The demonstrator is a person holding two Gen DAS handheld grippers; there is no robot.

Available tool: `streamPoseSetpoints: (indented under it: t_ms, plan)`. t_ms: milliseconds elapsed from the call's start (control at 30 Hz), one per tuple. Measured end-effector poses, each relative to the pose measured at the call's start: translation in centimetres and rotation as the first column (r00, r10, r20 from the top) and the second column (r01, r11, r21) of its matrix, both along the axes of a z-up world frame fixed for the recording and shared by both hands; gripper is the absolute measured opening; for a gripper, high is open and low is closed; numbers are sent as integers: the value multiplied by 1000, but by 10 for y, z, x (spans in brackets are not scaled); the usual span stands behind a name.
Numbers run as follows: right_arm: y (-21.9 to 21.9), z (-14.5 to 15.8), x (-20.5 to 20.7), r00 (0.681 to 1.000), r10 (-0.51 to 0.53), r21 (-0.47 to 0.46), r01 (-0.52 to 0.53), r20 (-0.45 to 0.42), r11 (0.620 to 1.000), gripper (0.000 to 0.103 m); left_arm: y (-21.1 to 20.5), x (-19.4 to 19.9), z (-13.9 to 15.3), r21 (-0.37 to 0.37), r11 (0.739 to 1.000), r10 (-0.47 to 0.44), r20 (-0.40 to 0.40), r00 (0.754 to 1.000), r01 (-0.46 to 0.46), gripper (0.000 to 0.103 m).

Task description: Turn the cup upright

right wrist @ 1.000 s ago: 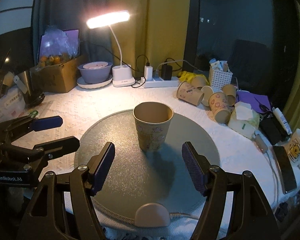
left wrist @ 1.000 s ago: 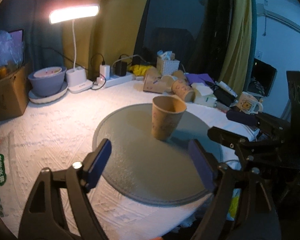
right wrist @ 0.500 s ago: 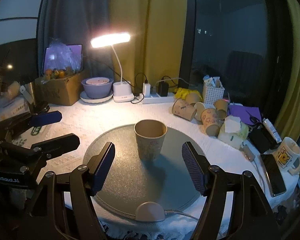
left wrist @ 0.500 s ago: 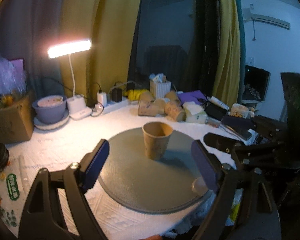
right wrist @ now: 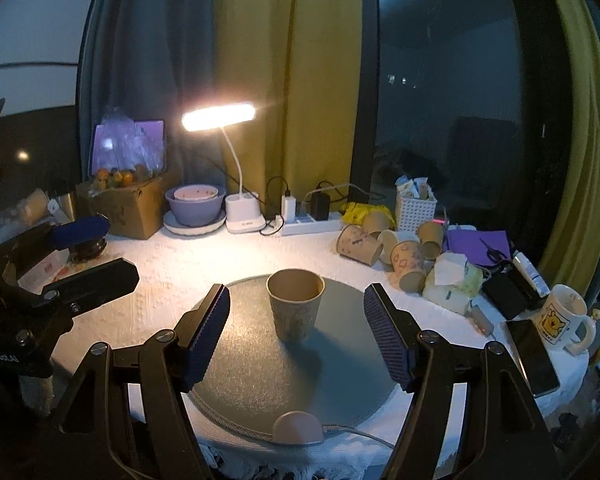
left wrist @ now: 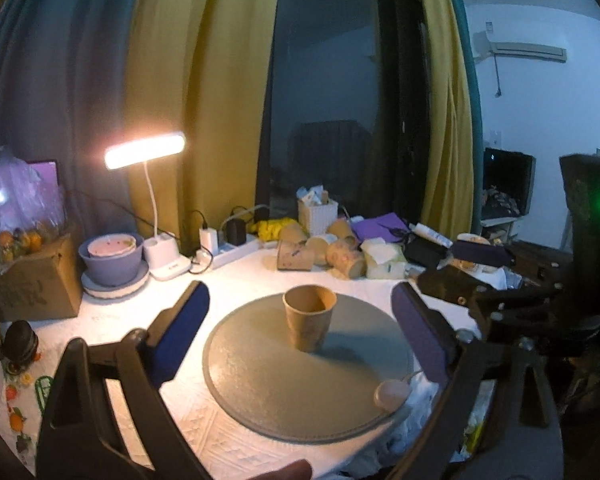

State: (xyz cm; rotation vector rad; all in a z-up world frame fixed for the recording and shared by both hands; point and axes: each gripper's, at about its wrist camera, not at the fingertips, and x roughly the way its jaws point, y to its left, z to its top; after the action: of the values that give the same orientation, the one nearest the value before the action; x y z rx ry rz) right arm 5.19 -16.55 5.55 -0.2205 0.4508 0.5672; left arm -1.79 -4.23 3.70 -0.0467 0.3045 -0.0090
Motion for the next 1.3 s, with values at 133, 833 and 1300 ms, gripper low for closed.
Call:
streamPoseSetpoints:
  t_ms: [133,833,1300]
  plan:
    - [-5,8,-5,1000,-9,6,9,18,1000,73,3,-9,7,-4,1000,15,33,999,-15,93]
    - [-8,6,-8,1000,-26,-5,26,11,1000,73,10,-15,10,-18,999,52,49,997,-51,93]
    - [-6,6,-9,1000,-25,-7,25,10,1000,73,9,-15,10,-18,998,55,50,997,-54,93]
